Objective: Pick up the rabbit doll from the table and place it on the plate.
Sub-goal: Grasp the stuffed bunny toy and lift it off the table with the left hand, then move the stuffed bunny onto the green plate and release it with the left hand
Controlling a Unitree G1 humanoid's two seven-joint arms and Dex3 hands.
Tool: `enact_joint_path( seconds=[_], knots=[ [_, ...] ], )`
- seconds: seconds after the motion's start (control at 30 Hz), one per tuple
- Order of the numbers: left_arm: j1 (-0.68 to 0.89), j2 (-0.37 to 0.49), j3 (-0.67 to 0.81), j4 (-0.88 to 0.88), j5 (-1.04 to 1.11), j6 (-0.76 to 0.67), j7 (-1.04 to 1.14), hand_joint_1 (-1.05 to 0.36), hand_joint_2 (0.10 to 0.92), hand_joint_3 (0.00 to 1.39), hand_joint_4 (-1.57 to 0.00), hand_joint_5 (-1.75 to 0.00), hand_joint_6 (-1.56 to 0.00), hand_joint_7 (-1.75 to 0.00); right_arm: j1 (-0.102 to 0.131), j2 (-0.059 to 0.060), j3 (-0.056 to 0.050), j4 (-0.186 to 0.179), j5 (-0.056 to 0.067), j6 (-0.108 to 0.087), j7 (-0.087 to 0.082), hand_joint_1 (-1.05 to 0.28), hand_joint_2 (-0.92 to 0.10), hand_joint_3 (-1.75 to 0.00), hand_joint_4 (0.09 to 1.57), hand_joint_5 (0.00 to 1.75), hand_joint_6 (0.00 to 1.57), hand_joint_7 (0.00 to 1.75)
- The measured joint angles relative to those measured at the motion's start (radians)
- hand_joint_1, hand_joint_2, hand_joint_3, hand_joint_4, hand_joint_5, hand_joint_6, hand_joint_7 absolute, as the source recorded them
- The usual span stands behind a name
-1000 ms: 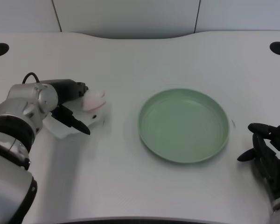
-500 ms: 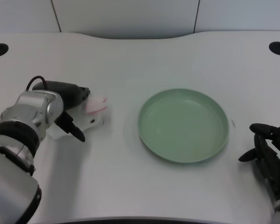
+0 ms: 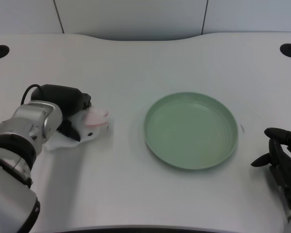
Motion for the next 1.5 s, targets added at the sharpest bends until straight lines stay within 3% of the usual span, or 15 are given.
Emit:
enact_joint_path(
  seconds=[0.07, 0.17, 0.33, 0.5, 0.7, 0.77, 0.8, 0.83, 0.87, 0.93, 0.97, 1.0, 1.1, 1.33, 1.5],
  knots=[
    [0.000, 0.002, -0.012, 0.000, 0.011, -0.001, 0.017, -0.35, 0.841, 0.01, -0.84, -0.76, -0.89, -0.25, 0.000, 0.000, -0.003, 0.000, 0.001, 0.000, 0.000, -0.41, -0.92, -0.35, 0.96, 1.37, 0.87, 0.78],
    [0.000, 0.004, -0.026, 0.000, 0.030, -0.007, 0.036, -0.37, 0.870, 0.01, -0.83, -0.71, -1.05, -0.23, 0.000, -0.001, 0.002, 0.002, -0.012, 0.000, -0.014, -0.42, -0.92, -0.32, 0.92, 1.40, 0.86, 0.79],
    [0.000, 0.009, -0.009, 0.001, 0.018, -0.016, 0.042, -0.33, 0.879, 0.00, -0.89, -0.59, -1.12, -0.15, 0.000, 0.000, -0.010, 0.002, 0.019, 0.000, 0.043, -0.42, -0.92, -0.33, 0.92, 1.39, 0.85, 0.78],
    [0.000, 0.016, 0.009, 0.000, -0.002, -0.032, 0.041, -0.29, 0.857, 0.00, -0.86, -0.64, -1.12, -0.13, 0.000, 0.000, -0.001, 0.005, 0.006, 0.003, 0.005, -0.38, -0.92, -0.35, 0.93, 1.35, 0.86, 0.78],
    [-0.040, 0.026, 0.003, -0.014, 0.007, -0.051, 0.025, -0.26, 0.884, 0.01, -0.82, -0.82, -1.15, -0.14, 0.001, 0.002, 0.030, 0.005, -0.041, 0.003, -0.084, -0.41, -0.92, -0.30, 0.94, 1.37, 0.87, 0.77],
    [-0.071, 0.032, -0.002, -0.029, 0.011, -0.065, 0.027, -0.25, 0.885, 0.01, -0.83, -0.84, -1.14, -0.14, 0.002, 0.005, 0.035, 0.004, -0.053, 0.003, -0.097, -0.40, -0.92, -0.30, 0.94, 1.38, 0.88, 0.77],
    [-0.083, 0.034, -0.004, -0.037, 0.012, -0.074, 0.031, -0.25, 0.890, 0.01, -0.82, -0.96, -1.15, -0.18, 0.002, 0.008, 0.035, 0.003, -0.052, 0.003, -0.098, -0.39, -0.92, -0.30, 0.94, 1.39, 0.87, 0.77],
    [-0.093, 0.034, -0.004, -0.045, 0.011, -0.084, 0.041, -0.24, 0.900, 0.02, -0.79, -1.18, -1.05, -0.49, 0.002, 0.010, 0.035, 0.002, -0.052, 0.004, -0.096, -0.39, -0.92, -0.31, 0.94, 1.39, 0.87, 0.77],
    [-0.101, 0.033, -0.003, -0.049, 0.010, -0.099, 0.053, -0.22, 0.908, 0.03, -0.76, -1.46, -0.82, -1.09, 0.002, 0.011, 0.036, 0.002, -0.052, 0.004, -0.094, -0.40, -0.92, -0.31, 0.94, 1.39, 0.87, 0.77],
    [-0.113, 0.025, -0.003, -0.059, 0.010, -0.124, 0.083, -0.22, 0.910, 0.04, -0.74, -1.61, -0.68, -1.46, 0.002, 0.011, 0.030, 0.002, -0.038, 0.007, -0.068, -0.40, -0.92, -0.32, 0.95, 1.37, 0.87, 0.77],
    [-0.118, 0.020, -0.003, -0.064, 0.010, -0.133, 0.096, -0.22, 0.912, 0.04, -0.74, -1.64, -0.65, -1.54, 0.002, 0.011, 0.027, 0.002, -0.029, 0.009, -0.052, -0.40, -0.92, -0.32, 0.95, 1.37, 0.87, 0.77],
    [-0.122, 0.014, -0.003, -0.068, 0.010, -0.139, 0.104, -0.24, 0.907, 0.03, -0.76, -1.55, -0.69, -1.38, 0.002, 0.011, 0.024, 0.002, -0.019, 0.011, -0.035, -0.40, -0.92, -0.33, 0.96, 1.34, 0.87, 0.77],
    [-0.138, -0.023, -0.003, -0.074, 0.009, -0.148, 0.106, -0.21, 0.916, 0.03, -0.75, -1.71, -0.62, -1.61, 0.002, 0.012, 0.023, 0.002, -0.015, 0.012, -0.029, -0.40, -0.92, -0.34, 0.97, 1.31, 0.88, 0.78],
    [-0.181, -0.125, 0.001, -0.078, -0.001, -0.155, 0.104, -0.19, 0.914, 0.06, -0.72, -1.75, -0.53, -1.75, 0.001, 0.015, 0.036, 0.002, -0.026, 0.013, -0.065, -0.41, -0.92, -0.32, 0.97, 1.29, 0.88, 0.79],
    [-0.204, -0.220, 0.008, -0.072, -0.013, -0.125, 0.078, -0.21, 0.908, 0.06, -0.71, -1.75, -0.50, -1.75, 0.001, 0.018, 0.050, 0.001, -0.053, 0.013, -0.087, -0.39, -0.92, -0.34, 0.97, 1.29, 0.87, 0.78]
  ],
)
